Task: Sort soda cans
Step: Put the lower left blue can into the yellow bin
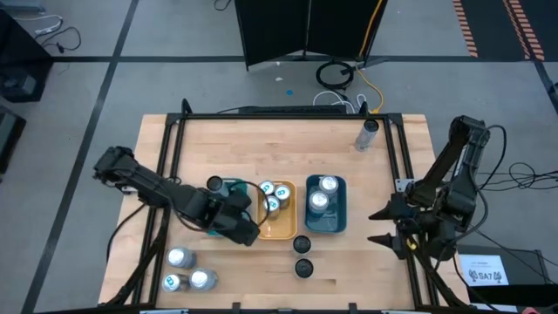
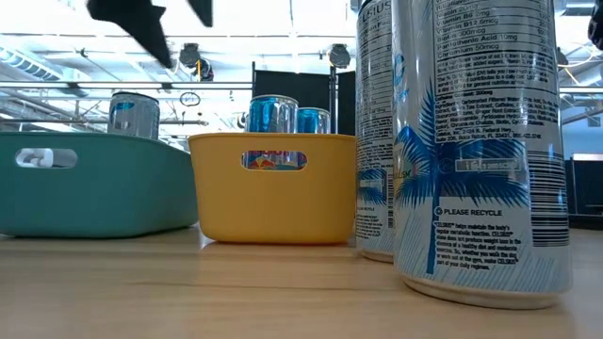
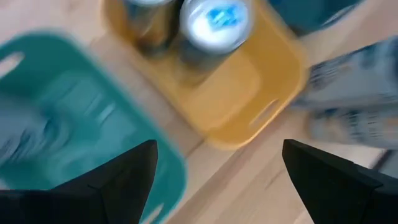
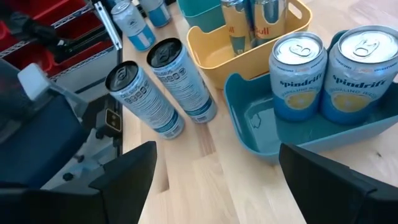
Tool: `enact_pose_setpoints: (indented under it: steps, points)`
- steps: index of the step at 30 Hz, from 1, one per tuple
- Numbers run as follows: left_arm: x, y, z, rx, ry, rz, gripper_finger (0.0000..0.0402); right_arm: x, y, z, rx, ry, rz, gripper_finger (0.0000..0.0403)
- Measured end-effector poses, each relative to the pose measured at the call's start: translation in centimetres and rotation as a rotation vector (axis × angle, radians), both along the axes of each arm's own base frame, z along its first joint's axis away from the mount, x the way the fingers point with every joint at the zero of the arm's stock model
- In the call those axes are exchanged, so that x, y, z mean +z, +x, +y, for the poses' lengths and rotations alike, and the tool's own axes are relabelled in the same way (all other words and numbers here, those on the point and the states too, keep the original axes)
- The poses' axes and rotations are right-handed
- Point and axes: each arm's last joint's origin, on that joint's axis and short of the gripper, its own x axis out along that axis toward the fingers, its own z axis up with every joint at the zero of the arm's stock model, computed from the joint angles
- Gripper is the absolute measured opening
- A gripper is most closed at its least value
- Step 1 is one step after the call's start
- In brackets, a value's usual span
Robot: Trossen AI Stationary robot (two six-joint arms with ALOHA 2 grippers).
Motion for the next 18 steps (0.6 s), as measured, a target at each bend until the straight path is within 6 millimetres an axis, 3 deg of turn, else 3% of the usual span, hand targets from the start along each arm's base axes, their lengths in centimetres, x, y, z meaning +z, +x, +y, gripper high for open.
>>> enact_pose_setpoints:
  steps: [7, 18]
  points:
    - [0.7, -1.9, -2.2, 0.115, -0.061, 0.109, 0.0354, 0.0, -0.5, 0.2, 0.047, -0.019, 0.000, 0.0332]
    - [2.5, -8.9, -6.4, 0.336, -0.145, 0.082, 0.0354, 0.0, -1.0, 0.5, 0.073, -0.013, 0.000, 0.0332]
